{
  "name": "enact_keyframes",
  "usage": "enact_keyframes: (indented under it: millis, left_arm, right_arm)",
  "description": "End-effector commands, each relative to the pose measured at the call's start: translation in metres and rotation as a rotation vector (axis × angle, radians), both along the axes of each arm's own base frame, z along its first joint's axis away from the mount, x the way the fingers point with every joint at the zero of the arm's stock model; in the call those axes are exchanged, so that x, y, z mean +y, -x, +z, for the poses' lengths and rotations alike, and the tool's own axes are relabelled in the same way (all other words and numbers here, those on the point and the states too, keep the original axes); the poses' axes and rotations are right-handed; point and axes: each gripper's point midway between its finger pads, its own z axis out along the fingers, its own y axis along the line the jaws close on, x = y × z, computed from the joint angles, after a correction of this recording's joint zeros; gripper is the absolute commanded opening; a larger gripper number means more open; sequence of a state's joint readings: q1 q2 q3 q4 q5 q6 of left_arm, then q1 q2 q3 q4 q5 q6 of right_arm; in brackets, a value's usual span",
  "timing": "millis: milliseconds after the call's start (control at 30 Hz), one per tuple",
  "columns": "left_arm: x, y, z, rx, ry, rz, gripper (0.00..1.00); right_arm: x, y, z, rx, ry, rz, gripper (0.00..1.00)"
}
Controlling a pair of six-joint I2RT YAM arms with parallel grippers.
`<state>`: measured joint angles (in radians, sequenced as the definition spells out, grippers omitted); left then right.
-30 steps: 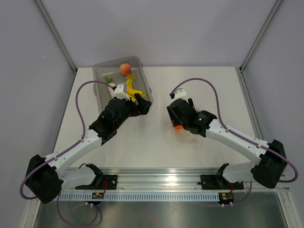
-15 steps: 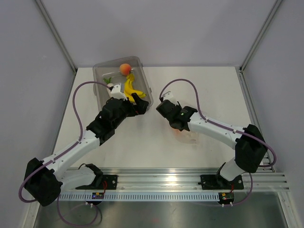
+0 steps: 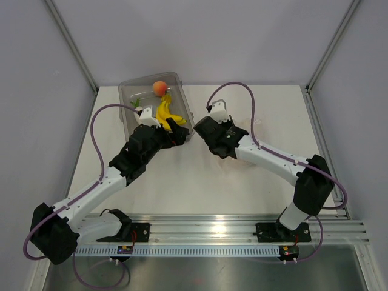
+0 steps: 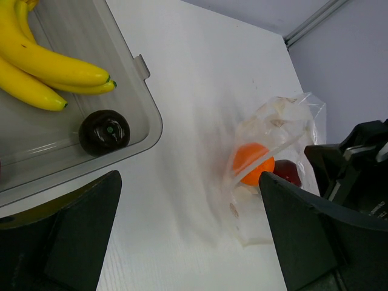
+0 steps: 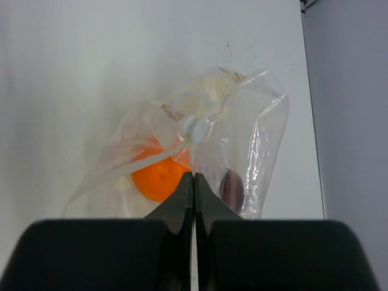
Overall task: Open the zip-top bag and remove the fake food
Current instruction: Adjust the zipper food storage bag at the center of the board.
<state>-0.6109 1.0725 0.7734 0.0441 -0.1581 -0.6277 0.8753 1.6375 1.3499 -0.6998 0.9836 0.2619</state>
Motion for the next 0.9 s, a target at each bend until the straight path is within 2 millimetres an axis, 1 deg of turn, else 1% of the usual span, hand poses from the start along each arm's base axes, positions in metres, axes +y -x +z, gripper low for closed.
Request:
enact_keyframes:
  millis: [0, 33, 100, 167, 233, 267, 300, 333, 367, 400, 433, 467, 500, 533, 567, 600, 633, 667, 700, 733, 767, 800, 833, 867]
  left_arm:
    - [0.002, -0.002, 0.014, -0.04, 0.031, 0.015, 0.99]
    - [0.003, -0.002, 0.014, -0.04, 0.031, 0.017, 0.99]
    - [0.0, -0.002, 0.013, -0.038, 0.036, 0.004, 0.99]
    - [-0.008, -0.001, 0.009, -0.03, 0.04, -0.037, 0.99]
    - [-0.014, -0.001, 0.008, -0.034, 0.039, -0.069, 0.99]
    - [-0.019, -0.001, 0.001, -0.02, 0.036, -0.091, 0.99]
    - [-0.024, -0.002, 0.001, -0.033, 0.048, -0.107, 0.99]
    - [-0.026, -0.003, -0.003, -0.024, 0.059, -0.111, 0.99]
    - [-0.031, -0.004, -0.01, -0.014, 0.066, -0.127, 0.99]
    - [-0.034, -0.004, -0.012, -0.01, 0.075, -0.136, 0.99]
    - [-0.035, -0.005, -0.014, -0.007, 0.083, -0.136, 0.99]
    - [-0.041, -0.002, -0.014, -0.006, 0.095, -0.17, 0.99]
    - [-0.042, -0.002, -0.017, 0.002, 0.093, -0.174, 0.99]
    - [-0.042, -0.003, -0.019, 0.004, 0.093, -0.17, 0.99]
    - [-0.042, -0.004, -0.017, -0.009, 0.105, -0.169, 0.99]
    - [-0.042, -0.003, -0.024, 0.002, 0.108, -0.167, 0.99]
    - [-0.043, -0.001, -0.026, 0.011, 0.128, -0.166, 0.99]
    - [-0.044, 0.0, -0.026, 0.007, 0.141, -0.173, 0.99]
    - [-0.046, 0.002, -0.026, 0.003, 0.158, -0.183, 0.99]
    - [-0.046, 0.001, -0.026, -0.002, 0.166, -0.183, 0.99]
    - [-0.05, 0.003, -0.022, -0.018, 0.184, -0.206, 0.99]
    - [-0.052, 0.003, -0.023, -0.019, 0.185, -0.217, 0.99]
    - [-0.055, 0.002, -0.025, -0.015, 0.174, -0.226, 0.99]
    - [-0.057, 0.001, -0.027, -0.011, 0.165, -0.228, 0.99]
  right_arm:
    - [-0.005, -0.017, 0.055, -0.17, -0.079, -0.074, 0.0]
    - [-0.004, -0.02, 0.063, -0.191, -0.102, -0.075, 0.0]
    - [-0.006, -0.022, 0.073, -0.203, -0.105, -0.07, 0.0]
    - [-0.005, -0.026, 0.077, -0.199, -0.107, -0.059, 0.01]
    - [-0.004, -0.029, 0.076, -0.185, -0.109, -0.056, 0.01]
    - [-0.002, -0.031, 0.071, -0.175, -0.103, -0.054, 0.02]
    - [-0.001, -0.032, 0.068, -0.169, -0.099, -0.058, 0.04]
    - [-0.002, -0.032, 0.066, -0.163, -0.093, -0.062, 0.05]
    - [-0.001, -0.033, 0.061, -0.159, -0.097, -0.068, 0.09]
    - [0.0, -0.033, 0.059, -0.157, -0.103, -0.065, 0.11]
    - [0.004, -0.033, 0.052, -0.148, -0.117, -0.05, 0.17]
    - [0.005, -0.034, 0.05, -0.146, -0.127, -0.039, 0.36]
    - [0.01, -0.034, 0.046, -0.133, -0.145, -0.013, 0.38]
    - [0.012, -0.034, 0.044, -0.133, -0.154, -0.005, 0.43]
    - [0.013, -0.034, 0.044, -0.132, -0.166, -0.004, 0.44]
    - [0.014, -0.033, 0.045, -0.13, -0.173, 0.0, 0.44]
    - [0.013, -0.031, 0.046, -0.125, -0.182, 0.001, 0.45]
    - [0.013, -0.029, 0.051, -0.133, -0.206, 0.006, 0.45]
    - [0.011, -0.025, 0.056, -0.141, -0.231, 0.011, 0.51]
    - [0.01, -0.024, 0.053, -0.136, -0.228, 0.011, 0.52]
    - [0.008, -0.021, 0.062, -0.156, -0.258, 0.009, 0.52]
    - [0.008, -0.019, 0.063, -0.155, -0.274, 0.019, 0.53]
    - [0.007, -0.016, 0.061, -0.156, -0.285, 0.025, 0.58]
    - [0.004, -0.013, 0.069, -0.173, -0.311, 0.034, 0.61]
